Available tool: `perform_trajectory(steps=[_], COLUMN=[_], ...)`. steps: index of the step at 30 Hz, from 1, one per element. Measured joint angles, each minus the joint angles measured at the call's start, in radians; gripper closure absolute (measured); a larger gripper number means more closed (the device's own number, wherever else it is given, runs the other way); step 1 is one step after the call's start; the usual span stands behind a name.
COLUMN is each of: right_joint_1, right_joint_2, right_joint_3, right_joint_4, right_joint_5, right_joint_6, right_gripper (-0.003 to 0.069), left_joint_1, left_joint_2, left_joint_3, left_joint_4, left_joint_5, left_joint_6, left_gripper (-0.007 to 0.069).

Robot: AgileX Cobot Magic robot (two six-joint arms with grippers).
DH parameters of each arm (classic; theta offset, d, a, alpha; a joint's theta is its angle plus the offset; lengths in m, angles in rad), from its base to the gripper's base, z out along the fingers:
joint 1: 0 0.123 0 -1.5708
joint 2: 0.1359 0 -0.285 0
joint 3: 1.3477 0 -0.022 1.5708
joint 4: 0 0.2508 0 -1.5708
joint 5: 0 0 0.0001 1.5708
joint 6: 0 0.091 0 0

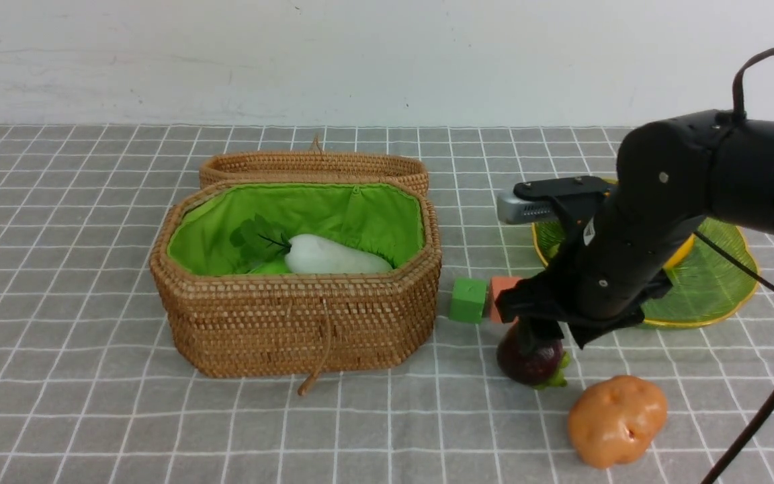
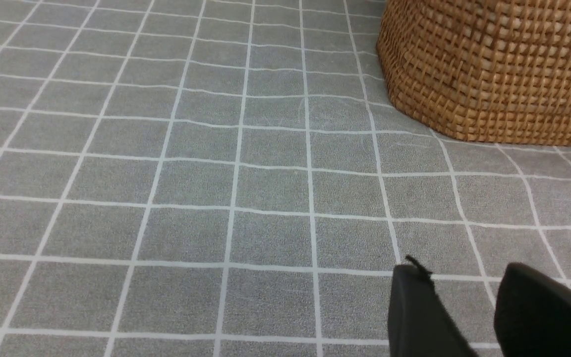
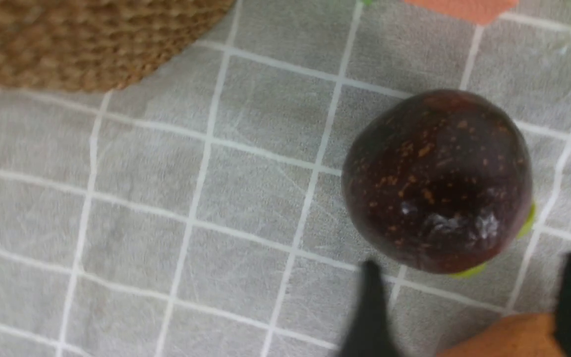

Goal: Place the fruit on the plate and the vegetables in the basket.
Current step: Use the right arm to grab a mangosteen and put it into the right plate

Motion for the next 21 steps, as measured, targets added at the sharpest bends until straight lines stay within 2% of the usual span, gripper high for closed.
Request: perform_trajectory(steps=[1, 2, 5, 10, 15, 21], right_joint_1=[0.000, 0.000, 0.000, 0.000, -0.001, -0.001], right_joint_2=[0.001, 0.003, 0.008, 0.051, 0.127, 0.117], right_joint_3=[0.000, 0.000, 0.000, 0.000, -0.005, -0.007], right_joint_4=[-0.002, -0.003, -0.009, -0.018, -0.018, -0.011], right_joint_5=[-0.003, -0.010, -0.046, -0.099, -0.105, -0.100], right_joint_6=[-0.020, -0.032, -0.051, -0.111, -0.140, -0.140], right_gripper=[0.0044, 0.0008, -0.0016, 0.0011, 0.0106, 0.0109], left_joint_1=[0.000, 0.000, 0.000, 0.000, 0.000, 0.000], left_joint_2=[0.000, 0.000, 0.000, 0.000, 0.000, 0.000], left_joint_3=[0.000, 0.000, 0.000, 0.000, 0.000, 0.000], left_joint_4=[0.000, 0.000, 0.000, 0.000, 0.000, 0.000], left_joint_5=[0.000, 0.000, 0.000, 0.000, 0.000, 0.000], left_joint_6=[0.000, 0.000, 0.000, 0.000, 0.000, 0.000], left_gripper=[0.0387, 0.0387, 0.0387, 0.0387, 0.0387, 0.0387])
